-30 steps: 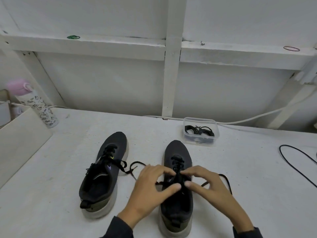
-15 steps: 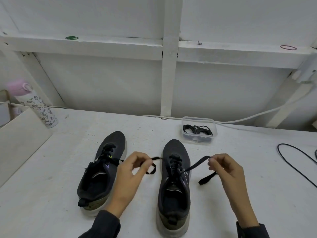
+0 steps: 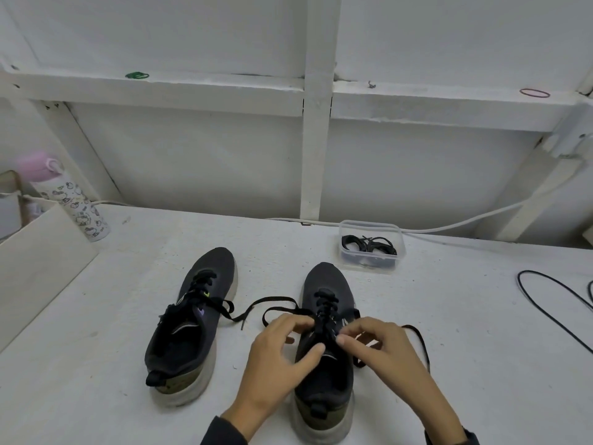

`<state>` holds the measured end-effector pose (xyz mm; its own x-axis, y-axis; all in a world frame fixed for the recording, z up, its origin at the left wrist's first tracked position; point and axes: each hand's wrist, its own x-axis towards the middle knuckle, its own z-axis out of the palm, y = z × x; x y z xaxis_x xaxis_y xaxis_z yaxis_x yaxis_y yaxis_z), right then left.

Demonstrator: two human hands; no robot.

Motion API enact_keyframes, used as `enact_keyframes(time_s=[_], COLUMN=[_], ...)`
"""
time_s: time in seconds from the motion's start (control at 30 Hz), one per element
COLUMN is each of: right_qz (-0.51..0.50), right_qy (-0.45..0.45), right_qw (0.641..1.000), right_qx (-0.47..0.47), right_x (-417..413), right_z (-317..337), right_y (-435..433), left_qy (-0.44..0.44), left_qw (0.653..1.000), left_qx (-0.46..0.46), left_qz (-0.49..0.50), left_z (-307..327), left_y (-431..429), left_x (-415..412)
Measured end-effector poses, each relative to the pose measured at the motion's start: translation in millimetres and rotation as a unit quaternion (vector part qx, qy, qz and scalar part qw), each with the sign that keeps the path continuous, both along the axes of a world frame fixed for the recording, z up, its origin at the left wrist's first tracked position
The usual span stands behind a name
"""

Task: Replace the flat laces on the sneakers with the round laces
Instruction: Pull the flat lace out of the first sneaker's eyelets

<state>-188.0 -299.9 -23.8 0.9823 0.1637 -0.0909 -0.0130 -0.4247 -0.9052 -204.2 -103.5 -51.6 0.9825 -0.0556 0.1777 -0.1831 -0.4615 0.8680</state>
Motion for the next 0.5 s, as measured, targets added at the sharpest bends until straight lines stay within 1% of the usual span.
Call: enact_keyframes(time_s=[0.07,0.13,0.23,0.33,0.5], right_qz=[-0.009,0.001,0.030,0.027,0.009], right_qy=[0.015,0.018,0.010,-0.002,0.013], right_qw=[1.000,0.999,0.999,0.999,1.000], right_qx=[0.026,0.029,-0.007,-0.031,0.012], right_x=[1.1,3.0,7.4,13.3,15.5], right_z=[1.6,3.0,2.0,-2.7,-4.6], right_y=[0.1,-0.4,-0.8,1.3,4.2], left_qy=[0.002,0.002,0.003,0.009,0.006], left_qw=[1.000,1.000,0.999,0.999,0.999], left_qx=[-0.010,-0.011,-0.010,-0.023,-0.023], left_qz=[-0.005,0.009,0.035,0.037,0.049], left_z=[-0.2,-0.2,0.6,2.0,2.9], left_y=[-1.4,-3.0,-5.0,-5.1,-4.2], left_x=[-0.1,0.5,0.9,0.5,-1.9])
